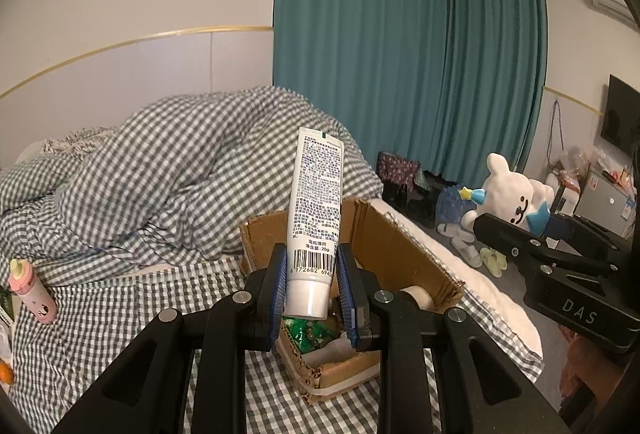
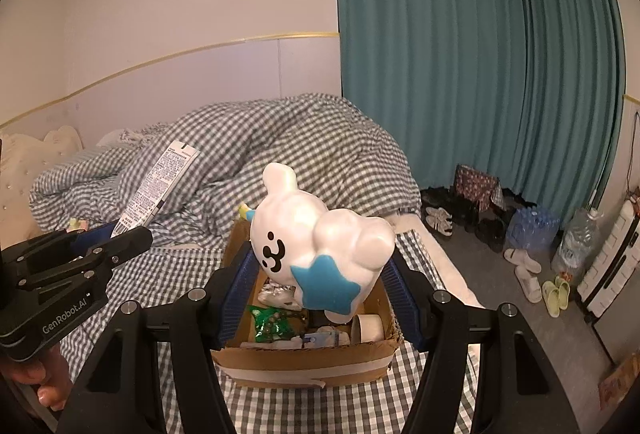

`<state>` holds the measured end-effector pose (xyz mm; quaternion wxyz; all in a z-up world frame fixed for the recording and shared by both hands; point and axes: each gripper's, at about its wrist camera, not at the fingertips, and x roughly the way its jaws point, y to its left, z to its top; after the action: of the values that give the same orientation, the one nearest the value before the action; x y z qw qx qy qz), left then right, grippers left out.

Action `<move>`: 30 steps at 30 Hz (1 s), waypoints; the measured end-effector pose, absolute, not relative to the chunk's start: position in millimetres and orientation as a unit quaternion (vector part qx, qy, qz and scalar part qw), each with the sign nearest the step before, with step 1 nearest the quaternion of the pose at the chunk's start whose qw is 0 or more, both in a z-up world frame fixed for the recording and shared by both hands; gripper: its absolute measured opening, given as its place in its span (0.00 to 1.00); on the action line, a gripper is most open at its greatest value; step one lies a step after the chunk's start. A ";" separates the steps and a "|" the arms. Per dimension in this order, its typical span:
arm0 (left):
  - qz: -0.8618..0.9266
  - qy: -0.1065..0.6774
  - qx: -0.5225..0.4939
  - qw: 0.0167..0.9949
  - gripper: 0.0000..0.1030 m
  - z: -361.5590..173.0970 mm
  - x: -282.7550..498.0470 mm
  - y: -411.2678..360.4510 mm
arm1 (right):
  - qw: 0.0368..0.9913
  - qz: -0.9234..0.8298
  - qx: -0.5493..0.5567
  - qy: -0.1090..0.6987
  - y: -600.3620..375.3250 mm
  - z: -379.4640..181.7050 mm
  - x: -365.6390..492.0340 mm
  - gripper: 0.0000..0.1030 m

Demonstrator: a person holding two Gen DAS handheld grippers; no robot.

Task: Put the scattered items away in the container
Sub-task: 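Carry the white tube and bunny toy over the cardboard box with both grippers, then open both grippers to drop the tube and bunny toy into the box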

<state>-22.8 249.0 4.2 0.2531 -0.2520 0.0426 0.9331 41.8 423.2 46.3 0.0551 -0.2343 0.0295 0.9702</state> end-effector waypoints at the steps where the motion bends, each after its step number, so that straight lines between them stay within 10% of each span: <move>1: 0.932 0.044 -0.255 0.253 0.24 1.4 -25.7 251.6 | 0.055 0.970 -0.237 0.031 426.2 42.4 37.5 0.60; 30: 0.897 0.070 -0.360 0.246 0.24 -111.6 -109.5 299.5 | 0.040 0.940 -0.333 0.063 469.2 -71.9 -63.1 0.60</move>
<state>-109.5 299.5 -111.6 0.2459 -0.3603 0.0699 0.8971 -63.1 469.2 -71.9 0.0397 -0.3331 0.0631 0.9399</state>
